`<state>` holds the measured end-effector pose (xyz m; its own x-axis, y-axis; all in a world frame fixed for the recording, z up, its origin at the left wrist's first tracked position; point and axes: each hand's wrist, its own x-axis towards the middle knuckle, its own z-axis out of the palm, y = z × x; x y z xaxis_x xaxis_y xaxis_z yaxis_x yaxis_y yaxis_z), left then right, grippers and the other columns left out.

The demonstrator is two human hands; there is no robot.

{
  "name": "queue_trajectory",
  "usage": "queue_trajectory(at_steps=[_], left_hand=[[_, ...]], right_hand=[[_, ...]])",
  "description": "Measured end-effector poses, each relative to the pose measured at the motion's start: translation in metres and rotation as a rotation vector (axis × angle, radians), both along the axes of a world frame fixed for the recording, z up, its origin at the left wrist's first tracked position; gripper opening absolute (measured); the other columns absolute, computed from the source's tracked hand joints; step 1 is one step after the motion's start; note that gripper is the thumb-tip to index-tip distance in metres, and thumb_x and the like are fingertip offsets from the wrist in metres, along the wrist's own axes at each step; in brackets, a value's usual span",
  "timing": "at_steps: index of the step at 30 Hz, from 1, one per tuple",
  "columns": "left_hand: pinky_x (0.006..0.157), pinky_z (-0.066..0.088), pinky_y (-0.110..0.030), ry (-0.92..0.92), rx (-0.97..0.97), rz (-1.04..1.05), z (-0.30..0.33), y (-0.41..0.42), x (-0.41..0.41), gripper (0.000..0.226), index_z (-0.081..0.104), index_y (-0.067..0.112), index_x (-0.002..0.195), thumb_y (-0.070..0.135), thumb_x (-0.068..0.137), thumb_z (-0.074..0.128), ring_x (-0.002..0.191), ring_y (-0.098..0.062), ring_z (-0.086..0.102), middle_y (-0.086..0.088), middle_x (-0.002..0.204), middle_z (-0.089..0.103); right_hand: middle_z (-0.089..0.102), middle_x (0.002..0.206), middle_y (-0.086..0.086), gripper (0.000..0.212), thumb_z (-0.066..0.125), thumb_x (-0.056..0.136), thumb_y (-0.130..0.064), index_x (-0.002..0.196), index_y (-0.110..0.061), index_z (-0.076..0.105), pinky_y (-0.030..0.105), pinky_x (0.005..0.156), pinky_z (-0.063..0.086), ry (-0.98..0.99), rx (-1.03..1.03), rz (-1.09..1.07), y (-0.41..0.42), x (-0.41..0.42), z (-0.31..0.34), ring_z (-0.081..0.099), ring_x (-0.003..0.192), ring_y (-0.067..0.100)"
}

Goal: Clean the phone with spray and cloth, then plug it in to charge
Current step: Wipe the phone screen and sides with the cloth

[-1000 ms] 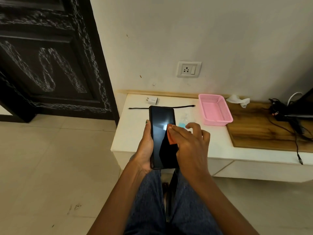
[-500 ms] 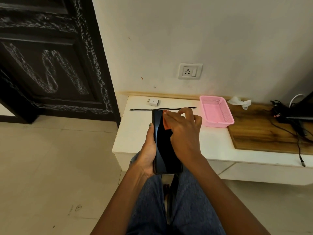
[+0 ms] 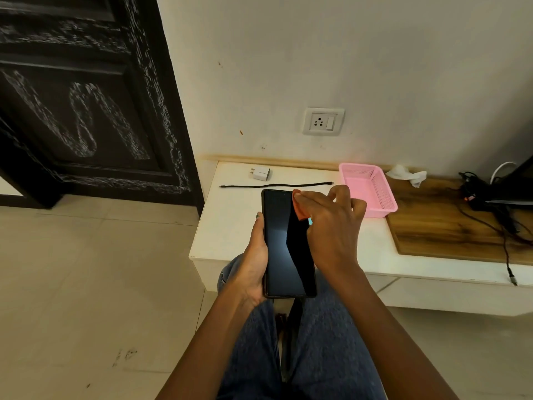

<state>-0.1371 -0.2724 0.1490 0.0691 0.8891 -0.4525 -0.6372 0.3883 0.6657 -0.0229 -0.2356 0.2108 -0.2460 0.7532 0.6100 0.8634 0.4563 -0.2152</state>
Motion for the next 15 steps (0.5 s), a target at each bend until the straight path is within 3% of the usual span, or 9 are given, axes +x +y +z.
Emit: queue_trajectory(at_steps=[7,10,15], left_hand=[[0.070,0.060,-0.030,0.001,-0.023,-0.015,0.001,-0.001,-0.002,0.067,0.078,0.032,0.079,0.076,0.083,0.029,0.078,-0.016,0.074,-0.003,0.087,0.077],[0.070,0.060,-0.031,-0.010,-0.015,-0.014,0.003,-0.001,-0.007,0.070,0.079,0.029,0.082,0.076,0.083,0.028,0.079,-0.018,0.074,-0.006,0.089,0.077],[0.099,0.048,-0.044,-0.057,-0.023,-0.025,0.006,-0.003,-0.014,0.086,0.074,0.023,0.106,0.083,0.075,0.020,0.106,-0.025,0.067,-0.010,0.114,0.071]], right_hand=[[0.074,0.093,0.004,0.044,0.084,0.054,0.005,0.095,-0.009,0.073,0.037,0.066,0.037,-0.038,-0.028,0.052,-0.005,0.002,-0.004,0.057,0.084,0.031],[0.073,0.096,0.003,0.047,0.082,0.053,0.006,0.096,-0.010,0.073,0.034,0.071,0.029,-0.055,-0.082,0.078,-0.015,0.003,-0.009,0.051,0.090,0.027],[0.073,0.097,0.000,0.054,0.078,0.051,0.011,0.100,-0.011,0.072,0.032,0.070,0.022,-0.049,-0.124,0.119,-0.034,0.006,-0.018,0.038,0.091,0.020]])
